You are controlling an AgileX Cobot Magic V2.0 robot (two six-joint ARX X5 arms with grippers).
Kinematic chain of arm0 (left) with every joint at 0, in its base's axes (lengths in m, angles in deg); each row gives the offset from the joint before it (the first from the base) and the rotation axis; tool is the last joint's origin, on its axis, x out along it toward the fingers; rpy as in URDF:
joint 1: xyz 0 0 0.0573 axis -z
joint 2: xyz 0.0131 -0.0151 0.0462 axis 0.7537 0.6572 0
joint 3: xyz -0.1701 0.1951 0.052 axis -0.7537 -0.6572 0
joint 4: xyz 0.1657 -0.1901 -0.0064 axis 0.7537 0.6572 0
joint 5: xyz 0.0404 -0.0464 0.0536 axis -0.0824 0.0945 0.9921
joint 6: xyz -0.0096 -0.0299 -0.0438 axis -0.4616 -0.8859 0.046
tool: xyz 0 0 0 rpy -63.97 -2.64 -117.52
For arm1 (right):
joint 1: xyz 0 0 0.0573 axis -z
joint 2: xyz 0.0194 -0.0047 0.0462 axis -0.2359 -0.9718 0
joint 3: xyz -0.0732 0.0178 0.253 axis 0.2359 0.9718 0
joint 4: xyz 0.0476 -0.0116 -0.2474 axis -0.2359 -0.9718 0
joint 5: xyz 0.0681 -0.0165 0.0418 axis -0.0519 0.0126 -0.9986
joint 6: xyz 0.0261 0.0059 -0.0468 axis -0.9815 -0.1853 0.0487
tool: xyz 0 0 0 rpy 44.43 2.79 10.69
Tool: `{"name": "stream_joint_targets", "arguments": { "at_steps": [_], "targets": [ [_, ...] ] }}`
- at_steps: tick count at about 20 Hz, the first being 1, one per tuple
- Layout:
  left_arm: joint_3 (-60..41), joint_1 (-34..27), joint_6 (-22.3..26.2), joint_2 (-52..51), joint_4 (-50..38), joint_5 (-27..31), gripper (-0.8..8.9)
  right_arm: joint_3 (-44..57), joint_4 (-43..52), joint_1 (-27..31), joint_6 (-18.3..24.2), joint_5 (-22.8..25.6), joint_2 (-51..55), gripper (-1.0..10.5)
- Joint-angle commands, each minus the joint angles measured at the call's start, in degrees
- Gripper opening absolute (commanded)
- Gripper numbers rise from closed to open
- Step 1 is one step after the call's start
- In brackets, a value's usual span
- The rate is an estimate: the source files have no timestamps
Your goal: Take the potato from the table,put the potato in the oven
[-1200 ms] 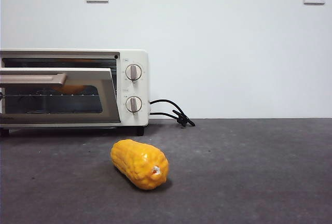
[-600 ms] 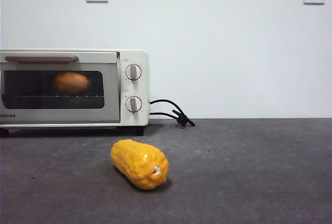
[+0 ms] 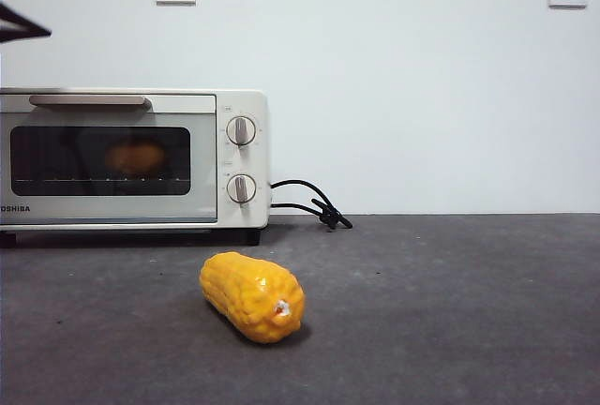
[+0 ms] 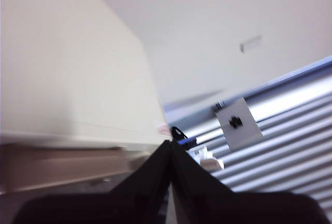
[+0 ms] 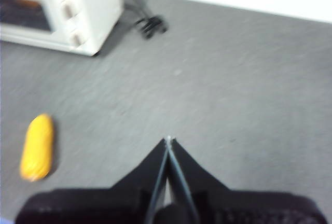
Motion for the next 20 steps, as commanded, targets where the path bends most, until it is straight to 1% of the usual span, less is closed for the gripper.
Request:
{"name": "stream_joint_targets", "arguments": {
  "at_steps": [1, 3, 4, 5, 7, 8, 10, 13, 15, 18, 20],
  "targets": [
    [0.0, 2.0, 0.9, -3.9, -0.5, -2.1, -0.08, 0.4, -1.4, 0.0, -2.1, 1.9, 0.1, 0.0],
    [0.0, 4.5, 3.6, -7.3, 0.1, -5.6, -0.08, 0.4, -1.4, 0.0, -2.0, 1.9, 0.1, 0.0],
    [0.0, 6.2, 5.1, -9.4, 2.7, -6.4, -0.08, 0.4, -1.4, 0.0, -2.0, 1.9, 0.1, 0.0],
    [0.0, 7.6, 8.0, -11.7, 6.1, -6.3, -0.08, 0.4, -1.4, 0.0, -2.0, 1.9, 0.1, 0.0],
    [0.0, 10.8, 16.4, -16.7, 15.5, -5.7, -0.08, 0.4, -1.4, 0.0, -2.0, 1.9, 0.1, 0.0],
    [0.0, 12.1, 19.6, -18.5, 19.6, -5.0, -0.08, 0.4, -1.4, 0.0, -2.0, 1.9, 0.1, 0.0],
    [0.0, 14.6, 25.9, -21.9, 28.2, -3.2, -0.08, 0.4, -1.4, 0.0, -2.0, 1.9, 0.1, 0.0],
    [0.0, 18.2, 37.6, -27.1, 43.3, 0.0, -0.08, 0.4, -1.4, 0.0, -2.0, 1.9, 0.1, 0.0],
    [0.0, 21.0, 45.4, -30.8, 54.9, 3.8, -0.08, 0.4, -1.4, 0.0, -2.0, 1.9, 0.1, 0.0],
    [0.0, 25.3, 54.5, -36.5, 69.2, 9.6, -0.08, 0.4, -1.4, 0.0, -2.0, 1.9, 0.1, 0.0],
    [0.0, 28.1, 57.0, -40.8, 75.4, 14.0, -0.08, 0.4, -1.4, 0.0, -2.0, 1.9, 0.1, 0.0]
  ]
}}
